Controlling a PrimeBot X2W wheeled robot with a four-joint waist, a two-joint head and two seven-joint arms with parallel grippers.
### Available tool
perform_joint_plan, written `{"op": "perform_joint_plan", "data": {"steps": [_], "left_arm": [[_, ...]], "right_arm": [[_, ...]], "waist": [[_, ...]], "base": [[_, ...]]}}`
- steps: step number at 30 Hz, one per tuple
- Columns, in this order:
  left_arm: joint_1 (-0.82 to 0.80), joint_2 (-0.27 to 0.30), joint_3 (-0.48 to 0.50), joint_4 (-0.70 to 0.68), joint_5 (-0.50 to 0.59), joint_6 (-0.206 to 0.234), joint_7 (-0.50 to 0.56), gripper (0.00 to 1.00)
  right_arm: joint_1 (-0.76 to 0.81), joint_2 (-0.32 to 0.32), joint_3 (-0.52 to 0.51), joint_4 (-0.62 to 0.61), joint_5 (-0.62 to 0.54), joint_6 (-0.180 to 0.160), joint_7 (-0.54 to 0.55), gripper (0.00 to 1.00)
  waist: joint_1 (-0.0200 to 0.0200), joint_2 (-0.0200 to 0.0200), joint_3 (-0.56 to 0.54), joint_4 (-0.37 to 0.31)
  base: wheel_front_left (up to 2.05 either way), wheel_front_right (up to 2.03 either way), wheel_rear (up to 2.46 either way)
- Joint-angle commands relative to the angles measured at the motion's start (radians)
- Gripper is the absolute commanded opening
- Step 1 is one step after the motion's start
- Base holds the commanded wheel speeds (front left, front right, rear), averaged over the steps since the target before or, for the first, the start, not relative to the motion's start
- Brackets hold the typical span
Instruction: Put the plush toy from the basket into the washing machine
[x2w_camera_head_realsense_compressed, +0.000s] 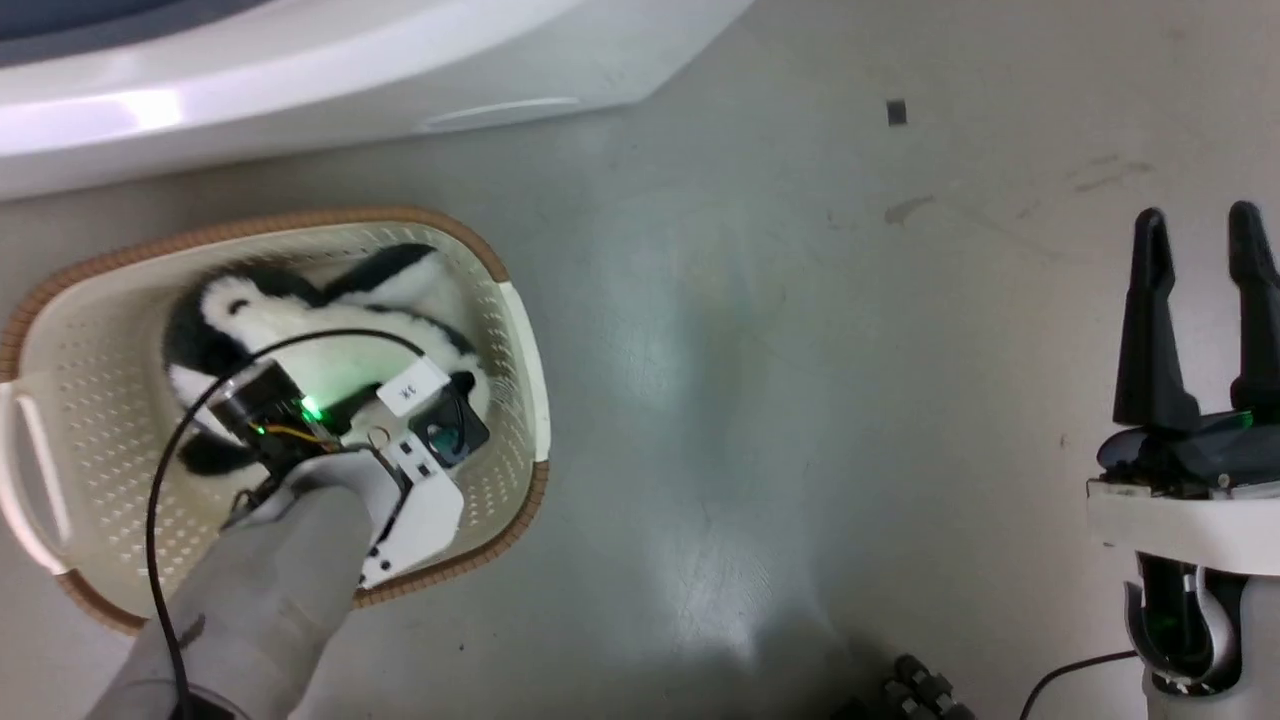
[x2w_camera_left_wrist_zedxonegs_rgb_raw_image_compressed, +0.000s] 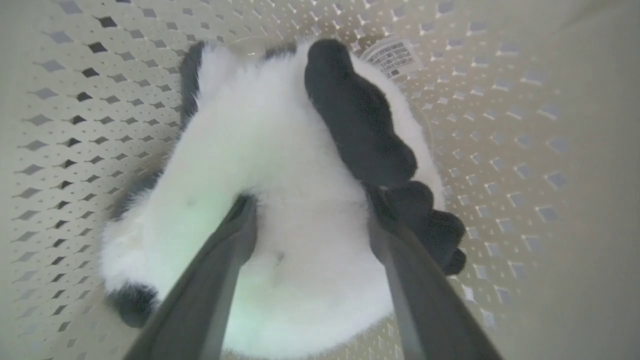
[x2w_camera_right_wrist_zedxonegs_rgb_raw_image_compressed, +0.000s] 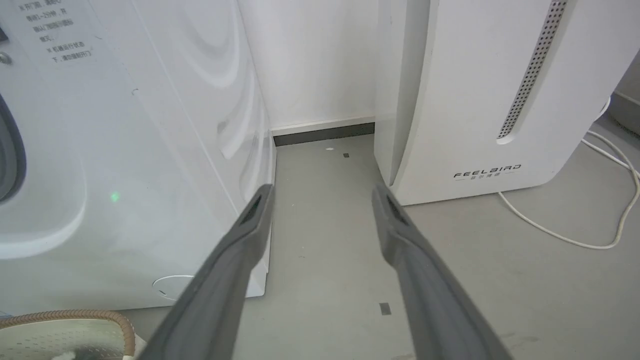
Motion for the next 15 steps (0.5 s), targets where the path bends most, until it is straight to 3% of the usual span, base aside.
{"op": "perform_joint_plan", "data": {"steps": [1, 2, 4, 15], "left_arm": [[-0.034, 0.018, -0.023, 0.041, 0.003, 0.003, -0.001, 1.00], [-0.042, 0.021, -0.029, 0.052, 0.002, 0.003, -0.002, 1.00], [-0.056, 0.027, -0.040, 0.072, -0.003, -0.001, 0.000, 0.00], [-0.055, 0.038, -0.066, 0.094, -0.026, -0.016, 0.028, 0.00]], "right_arm": [[-0.029, -0.001, -0.003, -0.010, 0.019, -0.001, -0.014, 1.00], [-0.032, -0.001, -0.003, -0.010, 0.023, -0.001, -0.016, 1.00], [-0.038, -0.001, -0.003, -0.010, 0.029, -0.001, -0.020, 1.00], [-0.051, -0.001, -0.007, -0.007, 0.029, -0.001, -0.024, 1.00]], "waist": [[-0.0001, 0.0000, 0.028, -0.014], [-0.0001, 0.0000, 0.035, -0.017], [-0.0001, 0.0000, 0.048, -0.022], [-0.0001, 0.0000, 0.041, -0.020]], "base": [[0.00, 0.00, 0.00], [0.00, 0.00, 0.00], [0.00, 0.00, 0.00], [0.00, 0.00, 0.00]]}}
